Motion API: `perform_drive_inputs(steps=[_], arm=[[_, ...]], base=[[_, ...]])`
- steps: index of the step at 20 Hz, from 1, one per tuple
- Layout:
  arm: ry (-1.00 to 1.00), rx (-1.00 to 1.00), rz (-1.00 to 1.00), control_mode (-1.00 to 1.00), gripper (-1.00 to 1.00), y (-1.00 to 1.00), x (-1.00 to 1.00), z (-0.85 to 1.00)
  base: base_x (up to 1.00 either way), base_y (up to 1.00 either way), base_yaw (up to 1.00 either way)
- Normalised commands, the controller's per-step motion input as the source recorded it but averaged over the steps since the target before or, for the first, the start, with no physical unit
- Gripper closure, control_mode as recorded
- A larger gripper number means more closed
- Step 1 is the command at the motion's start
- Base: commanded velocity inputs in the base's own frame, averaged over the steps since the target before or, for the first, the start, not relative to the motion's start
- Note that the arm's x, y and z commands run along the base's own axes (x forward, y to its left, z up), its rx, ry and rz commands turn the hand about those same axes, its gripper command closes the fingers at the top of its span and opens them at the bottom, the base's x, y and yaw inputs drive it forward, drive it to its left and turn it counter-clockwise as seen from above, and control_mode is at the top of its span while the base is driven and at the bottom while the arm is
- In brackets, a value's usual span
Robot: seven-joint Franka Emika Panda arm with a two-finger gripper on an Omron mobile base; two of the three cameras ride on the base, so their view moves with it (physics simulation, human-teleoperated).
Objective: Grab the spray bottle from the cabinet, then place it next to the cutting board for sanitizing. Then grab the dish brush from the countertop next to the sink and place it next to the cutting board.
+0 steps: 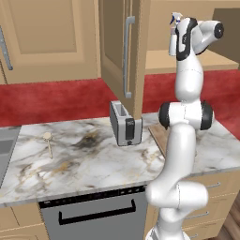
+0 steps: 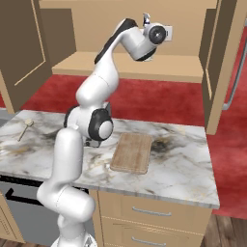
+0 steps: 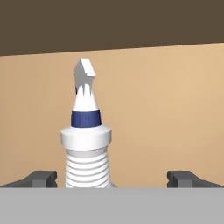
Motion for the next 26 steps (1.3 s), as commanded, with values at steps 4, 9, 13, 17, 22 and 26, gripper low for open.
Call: perform_drive_inputs(steps=[4, 9, 13, 17, 22, 26], arm=[[0.0, -0.02, 0.0, -1.0, -1.0, 0.04, 0.09, 0.0], [0.0, -0.04, 0.0, -1.0, -1.0, 0.14, 0.02, 0.0], [0.0, -0.05, 0.0, -1.0, -1.0, 0.21, 0.01, 0.0], [0.0, -0.05, 0.0, -1.0, -1.0, 0.27, 0.0, 0.0], [0.0, -0.03, 0.0, -1.0, 1.0, 0.14, 0.05, 0.0], [0.03, -0.01, 0.0, -1.0, 1.0, 0.07, 0.15, 0.0]], base=[[0.0, 0.0, 0.0], [0.0, 0.0, 0.0], [0.0, 0.0, 0.0], [0.0, 0.0, 0.0], [0.0, 0.0, 0.0], [0.0, 0.0, 0.0]])
